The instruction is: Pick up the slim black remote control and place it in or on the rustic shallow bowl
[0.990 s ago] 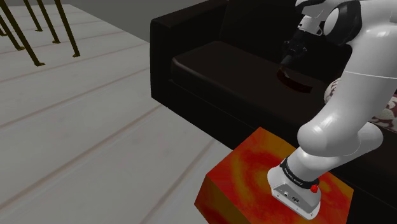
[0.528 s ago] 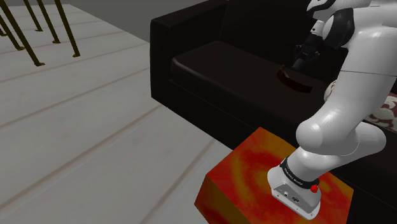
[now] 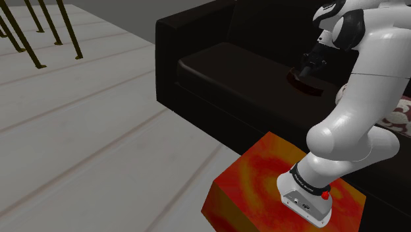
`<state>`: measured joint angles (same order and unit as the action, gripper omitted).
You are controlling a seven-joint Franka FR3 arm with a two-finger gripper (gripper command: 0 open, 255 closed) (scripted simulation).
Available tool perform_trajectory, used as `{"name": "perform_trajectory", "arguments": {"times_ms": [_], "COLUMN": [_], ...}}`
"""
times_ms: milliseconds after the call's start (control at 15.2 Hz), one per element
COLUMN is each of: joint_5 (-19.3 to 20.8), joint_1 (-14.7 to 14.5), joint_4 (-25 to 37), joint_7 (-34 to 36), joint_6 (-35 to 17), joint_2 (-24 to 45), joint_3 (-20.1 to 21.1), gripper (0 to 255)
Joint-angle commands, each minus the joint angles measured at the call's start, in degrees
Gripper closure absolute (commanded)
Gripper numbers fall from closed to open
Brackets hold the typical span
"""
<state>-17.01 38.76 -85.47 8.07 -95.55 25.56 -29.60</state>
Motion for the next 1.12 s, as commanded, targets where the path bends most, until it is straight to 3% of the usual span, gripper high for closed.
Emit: {"name": "perform_trajectory", "arguments": {"times_ms": [0, 462, 528, 858, 1056], "joint_5": [-0.3, -0.3, -0.3, -0.3, -0.3], "joint_1": [0.0, 0.0, 0.0, 0.0, 1.4], "joint_4": [-0.8, -0.8, -0.8, -0.8, 6.4], "joint_7": [-0.2, -0.2, -0.2, -0.2, 0.2], "joint_6": [-1.2, -1.2, -1.2, -1.2, 4.9], "joint_2": [0.5, 0.5, 0.5, 0.5, 1.4], "joint_3": [0.1, 0.1, 0.1, 0.1, 0.0], "gripper": [255, 255, 0, 0, 0]}}
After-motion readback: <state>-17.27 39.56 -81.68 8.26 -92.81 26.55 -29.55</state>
